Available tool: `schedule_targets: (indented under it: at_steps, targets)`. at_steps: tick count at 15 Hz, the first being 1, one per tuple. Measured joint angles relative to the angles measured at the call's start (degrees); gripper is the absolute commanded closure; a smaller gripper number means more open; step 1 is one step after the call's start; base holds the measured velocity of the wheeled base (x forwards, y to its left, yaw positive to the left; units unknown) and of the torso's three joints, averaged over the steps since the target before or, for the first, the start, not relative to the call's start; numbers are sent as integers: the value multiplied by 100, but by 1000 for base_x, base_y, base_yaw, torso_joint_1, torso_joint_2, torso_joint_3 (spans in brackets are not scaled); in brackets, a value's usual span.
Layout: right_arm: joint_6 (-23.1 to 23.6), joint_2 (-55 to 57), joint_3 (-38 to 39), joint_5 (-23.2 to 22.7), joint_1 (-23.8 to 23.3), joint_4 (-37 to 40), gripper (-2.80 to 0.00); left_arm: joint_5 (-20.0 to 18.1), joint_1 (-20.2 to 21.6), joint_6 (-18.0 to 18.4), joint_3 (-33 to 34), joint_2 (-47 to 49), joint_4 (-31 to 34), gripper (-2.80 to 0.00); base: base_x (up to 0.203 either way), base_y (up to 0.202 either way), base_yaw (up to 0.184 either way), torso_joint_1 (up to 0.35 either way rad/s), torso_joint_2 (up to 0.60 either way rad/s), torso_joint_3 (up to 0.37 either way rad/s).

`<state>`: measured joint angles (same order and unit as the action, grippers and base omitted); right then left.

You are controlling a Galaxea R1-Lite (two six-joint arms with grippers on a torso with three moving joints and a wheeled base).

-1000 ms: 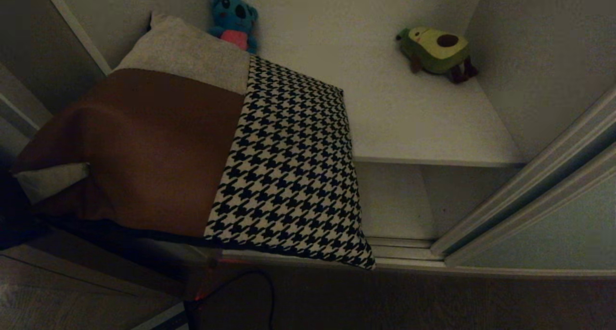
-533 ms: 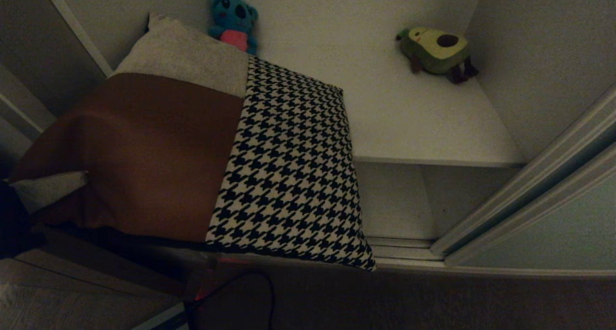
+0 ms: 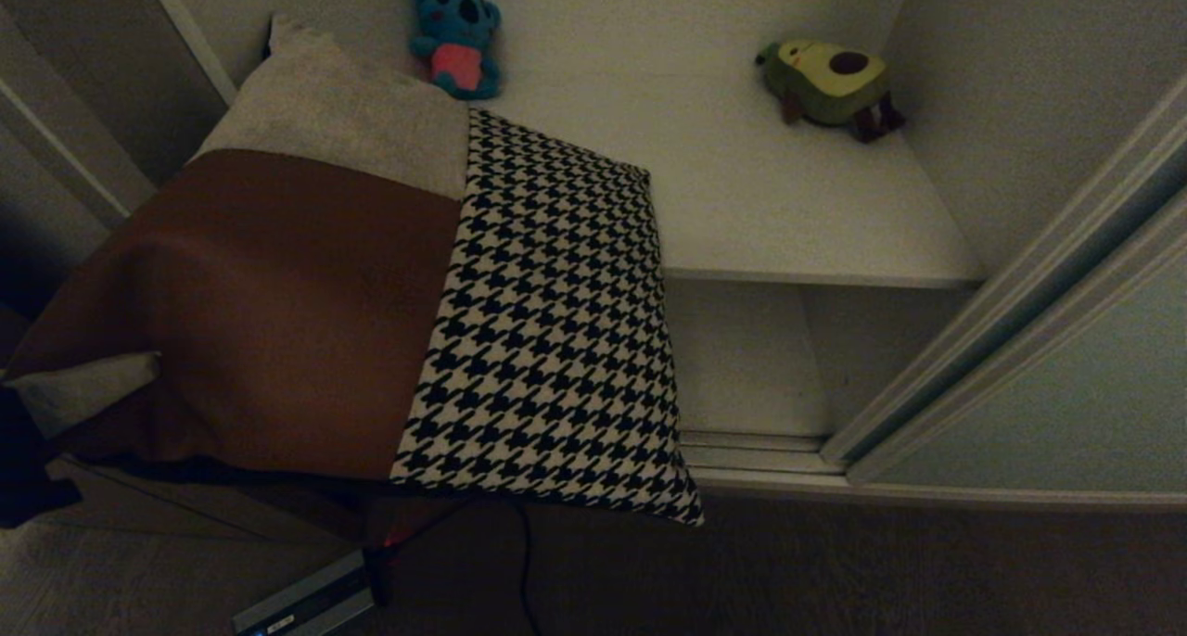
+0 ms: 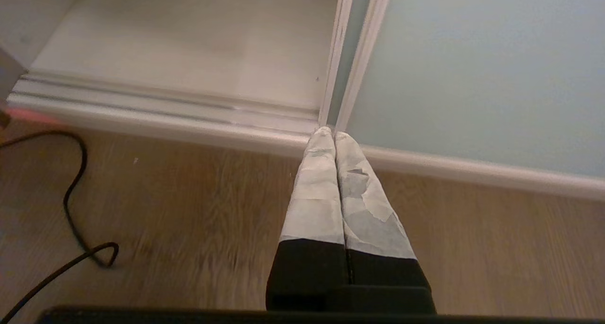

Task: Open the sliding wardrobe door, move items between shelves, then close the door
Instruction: Place the pillow on the lower shelf

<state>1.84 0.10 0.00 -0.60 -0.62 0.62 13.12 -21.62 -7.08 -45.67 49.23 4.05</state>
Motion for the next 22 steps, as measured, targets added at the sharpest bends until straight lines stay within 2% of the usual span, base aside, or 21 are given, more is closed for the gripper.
schedule_targets:
  at_steps: [8,10,12,17,21,22]
  targets:
    - [-2,0,0,-2,0,0,0,-6,-1,-27,-199,-66,-9,0,0,0,0,0,0,0]
    - [-2,0,0,-1,0,-2,0,-121,-2,4,-275,-220,2,0,0,0,0,0,0,0]
    - [-2,0,0,-2,2,0,0,-459,-5,36,-323,-454,124,0,0,0,0,0,0,0]
    - [-2,0,0,0,0,-1,0,-1100,2,108,-822,-980,1420,0,0,0,0,0,0,0]
    - [-2,0,0,-1,0,-2,0,-2175,-1,473,-1172,-1493,2248,0,0,0,0,0,0,0]
    - [-5,0,0,-2,0,-2,0,-2325,-1,511,-1246,-1576,2354,0,0,0,0,0,0,0]
